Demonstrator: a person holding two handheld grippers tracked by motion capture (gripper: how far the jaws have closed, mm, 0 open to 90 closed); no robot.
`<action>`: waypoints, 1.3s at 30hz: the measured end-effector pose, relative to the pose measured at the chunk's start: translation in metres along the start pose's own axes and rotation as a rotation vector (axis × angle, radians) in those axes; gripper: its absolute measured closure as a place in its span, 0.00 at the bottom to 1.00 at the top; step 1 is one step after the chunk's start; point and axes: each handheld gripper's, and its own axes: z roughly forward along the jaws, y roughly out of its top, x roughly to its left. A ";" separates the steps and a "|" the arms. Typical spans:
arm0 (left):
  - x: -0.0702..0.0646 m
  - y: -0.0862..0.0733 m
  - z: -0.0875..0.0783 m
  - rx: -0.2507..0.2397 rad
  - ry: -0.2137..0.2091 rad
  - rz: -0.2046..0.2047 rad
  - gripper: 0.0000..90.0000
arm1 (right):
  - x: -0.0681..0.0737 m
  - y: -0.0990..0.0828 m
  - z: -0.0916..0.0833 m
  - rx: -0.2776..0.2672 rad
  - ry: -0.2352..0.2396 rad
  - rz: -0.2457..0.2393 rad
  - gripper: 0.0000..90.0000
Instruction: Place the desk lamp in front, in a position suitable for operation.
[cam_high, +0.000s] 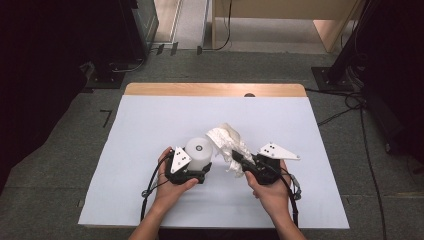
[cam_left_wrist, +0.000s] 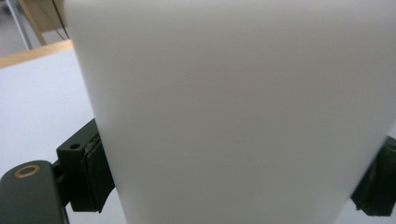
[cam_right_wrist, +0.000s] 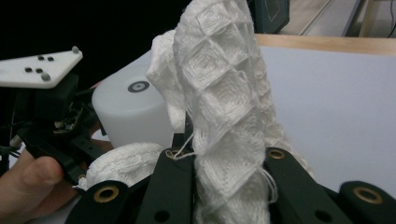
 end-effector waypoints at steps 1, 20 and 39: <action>0.001 0.000 -0.001 0.008 -0.006 -0.016 0.09 | -0.001 -0.003 0.005 0.028 -0.012 -0.004 0.89; 0.021 -0.003 -0.018 0.032 -0.170 -0.227 0.09 | -0.050 -0.020 0.006 0.205 -0.312 -0.074 0.48; 0.023 -0.003 -0.022 0.039 -0.131 -0.226 0.09 | 0.016 -0.021 0.021 0.153 -0.203 -0.102 0.35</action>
